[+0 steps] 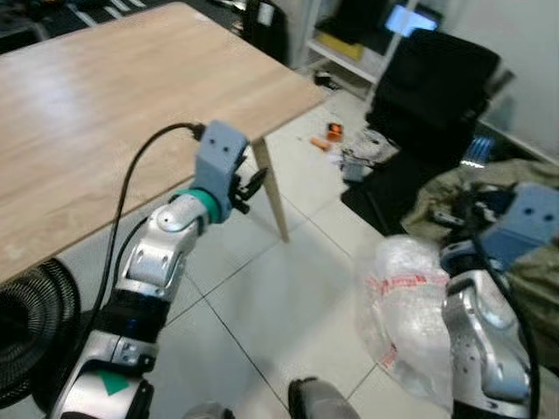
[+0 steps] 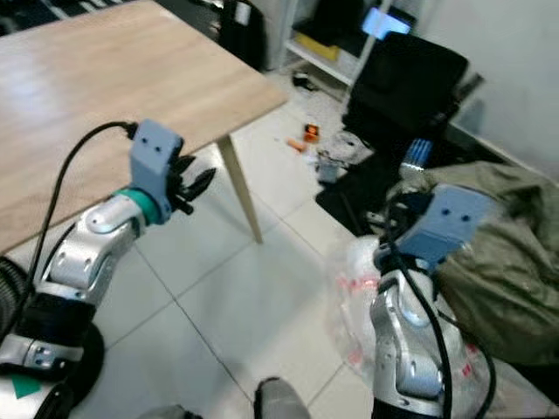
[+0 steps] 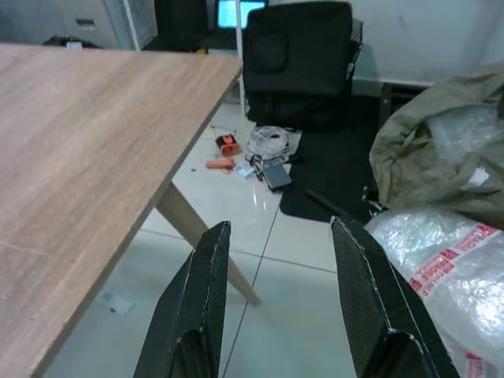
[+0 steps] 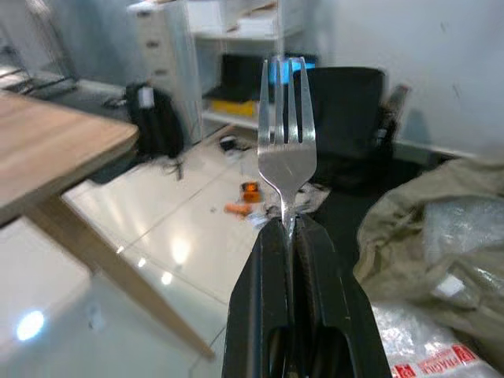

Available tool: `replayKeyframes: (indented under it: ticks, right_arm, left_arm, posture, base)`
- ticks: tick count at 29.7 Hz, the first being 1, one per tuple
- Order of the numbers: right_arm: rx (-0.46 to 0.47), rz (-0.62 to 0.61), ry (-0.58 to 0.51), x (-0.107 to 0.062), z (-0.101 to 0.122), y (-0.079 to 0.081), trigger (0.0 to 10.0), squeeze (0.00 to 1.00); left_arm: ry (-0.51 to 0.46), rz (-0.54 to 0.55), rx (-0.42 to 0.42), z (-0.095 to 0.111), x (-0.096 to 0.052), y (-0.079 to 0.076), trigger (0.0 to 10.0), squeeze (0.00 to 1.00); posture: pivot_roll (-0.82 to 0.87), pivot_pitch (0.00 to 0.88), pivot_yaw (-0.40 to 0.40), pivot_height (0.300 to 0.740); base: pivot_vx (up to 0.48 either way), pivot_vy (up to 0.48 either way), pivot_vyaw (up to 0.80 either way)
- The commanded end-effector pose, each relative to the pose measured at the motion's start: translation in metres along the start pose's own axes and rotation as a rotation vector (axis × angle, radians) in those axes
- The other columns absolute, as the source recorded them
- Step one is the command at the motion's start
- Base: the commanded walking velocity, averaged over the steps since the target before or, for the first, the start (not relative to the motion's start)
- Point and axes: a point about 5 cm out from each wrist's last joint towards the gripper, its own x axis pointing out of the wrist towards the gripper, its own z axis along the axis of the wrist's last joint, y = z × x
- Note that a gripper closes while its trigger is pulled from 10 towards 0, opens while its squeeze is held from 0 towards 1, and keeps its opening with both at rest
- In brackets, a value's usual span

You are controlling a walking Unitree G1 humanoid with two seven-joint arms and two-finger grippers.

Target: Setting the table

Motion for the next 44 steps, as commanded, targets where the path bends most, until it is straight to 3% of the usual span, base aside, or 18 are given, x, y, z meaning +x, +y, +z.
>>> replayKeyframes:
  ticks: [1, 5, 13, 19, 32, 44]
  right_arm:
    - [-0.019, 0.040, 0.017, 0.002, -0.002, 0.003, 10.0, 0.00]
    - [-0.082, 0.191, 0.041, 0.008, -0.004, 0.014, 10.0, 0.00]
    - [-0.085, 0.255, 0.047, 0.015, -0.003, 0.023, 10.0, 0.00]
    - [-0.083, 0.259, 0.048, 0.015, -0.004, 0.024, 10.0, 0.00]
    - [-0.057, 0.131, 0.062, 0.009, -0.008, 0.005, 10.0, 0.00]
    - [-0.068, 0.126, 0.067, 0.007, -0.009, 0.004, 10.0, 0.00]
  left_arm:
    - [-0.009, 0.003, 0.005, 0.002, -0.002, 0.000, 10.0, 0.00]
    - [-0.013, 0.042, -0.003, 0.001, -0.007, 0.006, 10.0, 0.00]
    - [-0.018, 0.079, -0.027, -0.001, -0.011, 0.006, 10.0, 0.00]
    - [-0.016, 0.077, -0.030, -0.001, -0.009, 0.004, 10.0, 0.00]
    - [-0.020, 0.030, -0.027, 0.005, 0.001, -0.003, 10.0, 0.00]
    - [-0.018, 0.022, -0.028, 0.005, 0.003, -0.005, 10.0, 0.00]
  posture:
    - [0.09, 0.000, 0.020, 0.740]
    - [0.11, 0.000, -0.014, 0.740]
    - [0.12, 0.000, -0.036, 0.740]
    - [0.12, 0.000, -0.035, 0.740]
    - [0.08, 0.000, 0.011, 0.740]
    - [0.07, 0.000, 0.010, 0.740]
  base:
    - [0.000, 0.000, -0.80]
    - [0.000, 0.000, -0.80]
    - [0.000, 0.000, -0.80]
    - [0.000, 0.000, -0.80]
    - [0.000, 0.000, -0.80]
    - [0.000, 0.000, -0.80]
